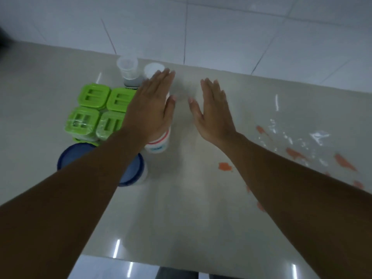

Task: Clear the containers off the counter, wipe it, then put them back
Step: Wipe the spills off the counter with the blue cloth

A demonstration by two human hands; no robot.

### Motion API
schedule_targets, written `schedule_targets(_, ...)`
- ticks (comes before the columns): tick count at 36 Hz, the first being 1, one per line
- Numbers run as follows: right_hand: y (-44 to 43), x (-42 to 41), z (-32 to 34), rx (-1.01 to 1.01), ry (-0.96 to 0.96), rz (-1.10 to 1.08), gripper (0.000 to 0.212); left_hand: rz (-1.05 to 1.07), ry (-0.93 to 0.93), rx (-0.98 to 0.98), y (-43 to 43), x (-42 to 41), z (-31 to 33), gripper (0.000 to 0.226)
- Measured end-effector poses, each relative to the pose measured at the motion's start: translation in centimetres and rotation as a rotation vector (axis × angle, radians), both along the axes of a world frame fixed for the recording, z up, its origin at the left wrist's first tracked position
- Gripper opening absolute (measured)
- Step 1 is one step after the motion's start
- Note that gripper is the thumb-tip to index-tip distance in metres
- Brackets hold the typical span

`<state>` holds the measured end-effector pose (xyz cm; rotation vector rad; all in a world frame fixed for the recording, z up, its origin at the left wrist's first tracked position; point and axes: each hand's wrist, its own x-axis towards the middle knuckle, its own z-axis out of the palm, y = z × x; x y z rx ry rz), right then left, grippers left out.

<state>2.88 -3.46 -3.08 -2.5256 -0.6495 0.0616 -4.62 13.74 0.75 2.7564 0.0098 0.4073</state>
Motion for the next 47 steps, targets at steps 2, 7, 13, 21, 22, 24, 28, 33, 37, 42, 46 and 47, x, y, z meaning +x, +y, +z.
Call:
schedule_targets(2,-3.0,-0.7,-0.1,-0.021,-0.027,-0.012,0.066,-0.034,0.045,0.052,-2.4,0.5,0.4,0.058)
schedule_targets(7,-11.5,-2.2,-0.3,-0.066,-0.060,-0.064,0.066,-0.082,0.205,0.111,-9.7,1.3,0.4,0.062)
schedule_targets(13,-22.9,-4.1,-0.4,-0.101,-0.054,-0.198,0.066,-0.168,0.324,0.078,-20.8,1.4,-0.3,0.062)
schedule_targets(21,-38.4,-7.6,-1.2,-0.071,0.030,-0.484,0.067,-0.410,0.341,0.005,-36.0,0.5,-1.8,0.060)
schedule_targets(22,-40.4,-8.2,-1.3,-0.074,0.036,-0.519,0.065,-0.441,0.342,0.004,-38.0,0.4,-1.9,0.061)
schedule_targets(24,-43.9,-9.1,-1.8,-0.087,0.047,-0.586,0.064,-0.498,0.338,0.001,-41.8,0.3,-2.3,0.061)
schedule_targets(28,-49.7,-10.5,-2.7,-0.168,0.082,-0.715,0.068,-0.612,0.340,0.011,-48.4,0.2,-2.9,0.062)
schedule_targets(33,-54.9,-12.2,-3.9,-0.203,0.185,-0.812,0.073,-0.717,0.393,0.063,-55.1,0.9,-4.7,0.062)
schedule_targets(37,-57.0,-12.5,-5.4,-0.220,0.191,-0.819,0.061,-0.789,0.412,0.113,-58.9,1.9,-6.1,0.066)
schedule_targets(42,-57.1,-11.9,-5.5,0.020,0.138,-0.945,0.042,-0.863,0.369,0.146,-61.9,3.1,-7.5,0.066)
schedule_targets(46,-56.9,-11.7,-5.1,0.254,0.143,-1.090,0.039,-0.837,0.235,0.086,-63.6,4.5,-7.7,0.065)
schedule_targets(47,-57.0,-11.6,-5.1,0.282,0.100,-1.088,0.035,-0.823,0.215,0.067,-64.0,5.0,-7.5,0.060)
